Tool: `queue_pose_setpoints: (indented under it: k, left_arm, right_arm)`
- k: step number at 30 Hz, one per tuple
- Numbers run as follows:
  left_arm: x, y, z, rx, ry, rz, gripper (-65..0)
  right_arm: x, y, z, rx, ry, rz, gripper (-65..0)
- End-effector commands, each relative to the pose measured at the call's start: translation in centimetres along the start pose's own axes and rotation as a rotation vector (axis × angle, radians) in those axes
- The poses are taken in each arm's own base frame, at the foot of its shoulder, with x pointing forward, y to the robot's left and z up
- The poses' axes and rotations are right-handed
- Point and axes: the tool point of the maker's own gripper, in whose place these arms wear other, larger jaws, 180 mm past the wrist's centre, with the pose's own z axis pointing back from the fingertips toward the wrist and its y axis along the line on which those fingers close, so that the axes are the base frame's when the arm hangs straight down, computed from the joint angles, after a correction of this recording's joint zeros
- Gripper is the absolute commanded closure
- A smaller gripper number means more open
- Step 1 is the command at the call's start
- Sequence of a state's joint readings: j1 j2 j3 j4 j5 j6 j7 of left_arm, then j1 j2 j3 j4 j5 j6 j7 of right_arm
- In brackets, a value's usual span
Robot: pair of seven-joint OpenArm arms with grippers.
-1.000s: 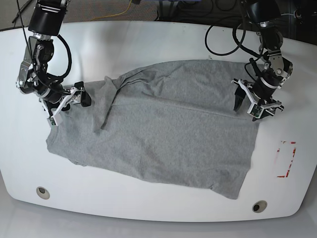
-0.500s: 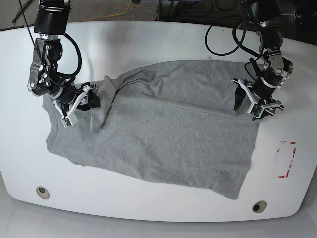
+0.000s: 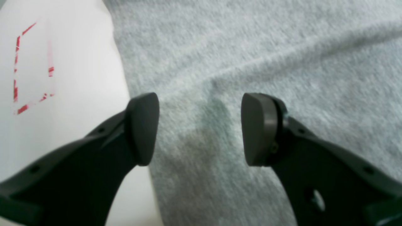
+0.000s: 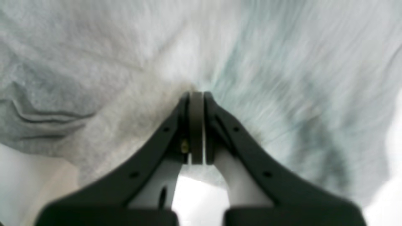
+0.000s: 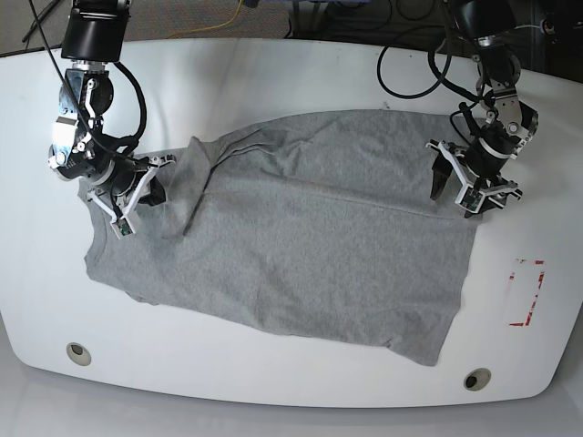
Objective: Layout the t-shirt on the table in an organized manner, then fold the t-shirt properly
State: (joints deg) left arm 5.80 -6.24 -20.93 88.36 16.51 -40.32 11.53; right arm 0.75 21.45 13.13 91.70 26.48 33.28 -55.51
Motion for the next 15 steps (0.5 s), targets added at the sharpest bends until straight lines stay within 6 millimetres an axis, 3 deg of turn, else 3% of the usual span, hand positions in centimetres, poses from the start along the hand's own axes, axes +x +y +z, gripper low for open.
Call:
queue_pose_setpoints:
  k: [1, 8, 15]
  left_arm:
    - [1.7, 0.9, 0.2, 0.020, -0.057, -0.009, -38.8]
    - [1.7, 0.8, 0.2, 0.019, -0.056, -0.008, -38.8]
    - [1.7, 0.8, 0.2, 0.019, -0.057, -0.007, -38.8]
  right_arm:
    - [1.3, -1.1, 0.9, -0.054, -0.025, 0.054, 0.0]
    - [0.1, -2.1, 0.8, -0.117, 0.031, 0.091, 0.0]
    - [-1.0, -1.7, 0.4, -0.134, 0.042, 0.102, 0.0]
